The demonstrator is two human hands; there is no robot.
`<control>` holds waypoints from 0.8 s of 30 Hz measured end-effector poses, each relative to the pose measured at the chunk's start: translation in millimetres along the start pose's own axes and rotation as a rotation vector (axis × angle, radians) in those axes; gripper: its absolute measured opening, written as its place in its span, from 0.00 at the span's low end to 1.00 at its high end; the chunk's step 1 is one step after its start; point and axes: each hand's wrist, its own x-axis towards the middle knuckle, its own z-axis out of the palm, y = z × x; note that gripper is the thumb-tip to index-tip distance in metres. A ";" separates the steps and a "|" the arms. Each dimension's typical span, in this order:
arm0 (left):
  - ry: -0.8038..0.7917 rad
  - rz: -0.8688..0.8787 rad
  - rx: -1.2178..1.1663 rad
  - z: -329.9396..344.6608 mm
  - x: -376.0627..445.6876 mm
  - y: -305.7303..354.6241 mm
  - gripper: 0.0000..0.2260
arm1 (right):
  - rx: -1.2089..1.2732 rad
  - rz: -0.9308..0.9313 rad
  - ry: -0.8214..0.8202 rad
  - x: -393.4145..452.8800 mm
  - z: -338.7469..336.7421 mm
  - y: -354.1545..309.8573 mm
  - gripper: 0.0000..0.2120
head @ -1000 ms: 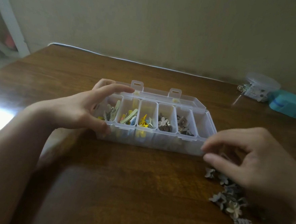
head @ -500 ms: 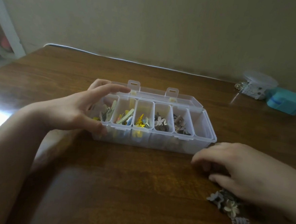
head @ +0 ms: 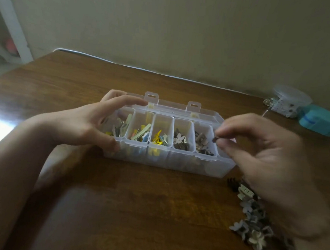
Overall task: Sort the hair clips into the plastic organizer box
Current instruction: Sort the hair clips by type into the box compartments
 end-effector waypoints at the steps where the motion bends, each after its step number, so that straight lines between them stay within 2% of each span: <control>1: 0.000 -0.002 0.000 0.1 0.0 0.3 0.41 | -0.091 -0.003 -0.028 1.2 6.1 4.4 0.09; 3: -0.003 -0.004 -0.005 0.4 0.3 0.8 0.41 | -0.190 -0.019 -0.125 -2.7 11.0 14.2 0.11; 7: -0.010 -0.001 -0.013 0.2 -1.0 0.5 0.41 | -0.189 0.032 -0.143 -7.3 7.7 13.5 0.11; 11: -0.005 0.004 -0.014 -0.4 0.1 -0.4 0.41 | -0.557 0.116 -0.505 -6.4 8.4 10.4 0.38; 14: -0.006 0.007 -0.009 -0.5 0.0 -1.8 0.42 | -0.756 0.097 -0.547 0.3 13.7 5.8 0.44; 16: -0.008 0.012 -0.011 -0.7 0.2 -2.0 0.41 | -0.750 0.104 -0.509 5.0 18.2 6.4 0.45; 18: -0.008 0.019 -0.007 -1.0 0.6 -1.9 0.42 | -0.595 0.097 -0.402 4.3 13.9 6.5 0.42; 20: 0.005 0.026 0.003 -0.7 0.6 -1.6 0.42 | -0.385 0.079 -0.292 -6.6 -3.7 6.2 0.30; 21: 0.011 0.031 0.008 -0.4 0.5 -1.3 0.41 | -0.328 0.073 -0.319 -8.1 -10.9 4.2 0.25; 22: 0.016 0.031 0.011 -0.1 0.6 -1.5 0.41 | -0.302 0.144 -0.461 -6.5 -18.4 1.7 0.24; 24: 0.023 0.021 0.018 -0.4 0.7 -3.1 0.42 | -0.262 0.427 -0.889 -5.2 -28.0 -4.6 0.36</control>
